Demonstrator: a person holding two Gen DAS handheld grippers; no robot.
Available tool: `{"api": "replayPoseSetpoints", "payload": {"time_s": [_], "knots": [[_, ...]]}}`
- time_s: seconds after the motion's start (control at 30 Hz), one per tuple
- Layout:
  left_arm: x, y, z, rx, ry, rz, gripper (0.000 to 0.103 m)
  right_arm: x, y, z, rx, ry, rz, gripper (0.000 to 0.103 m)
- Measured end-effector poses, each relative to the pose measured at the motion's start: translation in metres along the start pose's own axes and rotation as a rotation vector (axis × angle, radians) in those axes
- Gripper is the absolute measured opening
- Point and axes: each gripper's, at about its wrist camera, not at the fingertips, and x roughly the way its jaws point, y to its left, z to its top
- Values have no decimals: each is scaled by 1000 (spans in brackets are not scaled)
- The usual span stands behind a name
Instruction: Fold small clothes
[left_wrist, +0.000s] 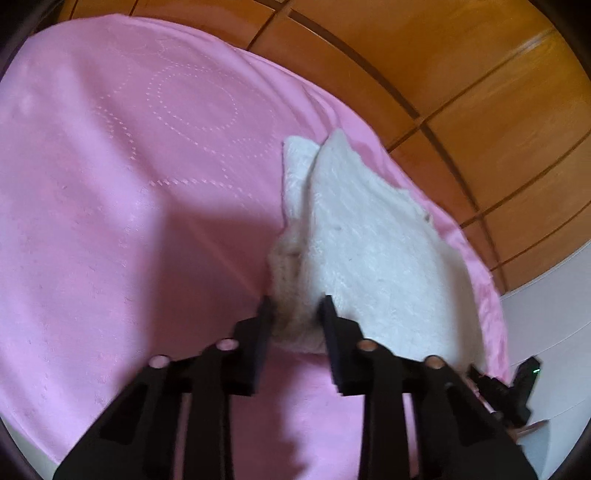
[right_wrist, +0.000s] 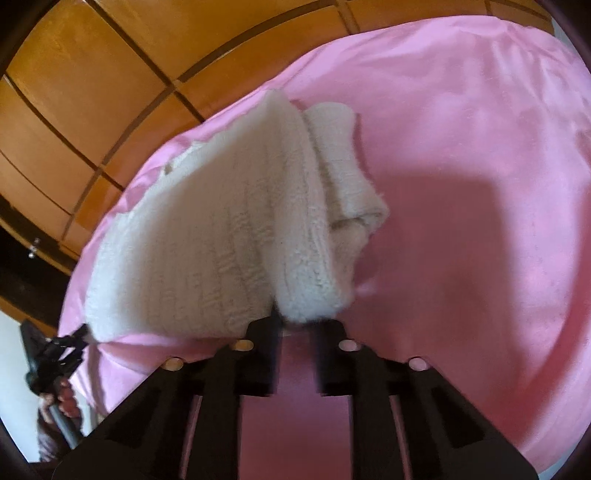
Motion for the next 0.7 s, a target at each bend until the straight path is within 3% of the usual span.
{"api": "replayPoseSetpoints", "payload": {"time_s": [0.1, 0.5, 0.7], "knots": [[-4, 2, -1, -10, -6, -27, 8, -8, 1, 3, 4, -23, 3, 9], [-41, -7, -9, 24, 6, -53, 5, -58, -3, 5, -8, -96, 32, 2], [-36, 3, -10, 13, 24, 17, 4, -71, -36, 1, 35, -98, -4, 0]]}}
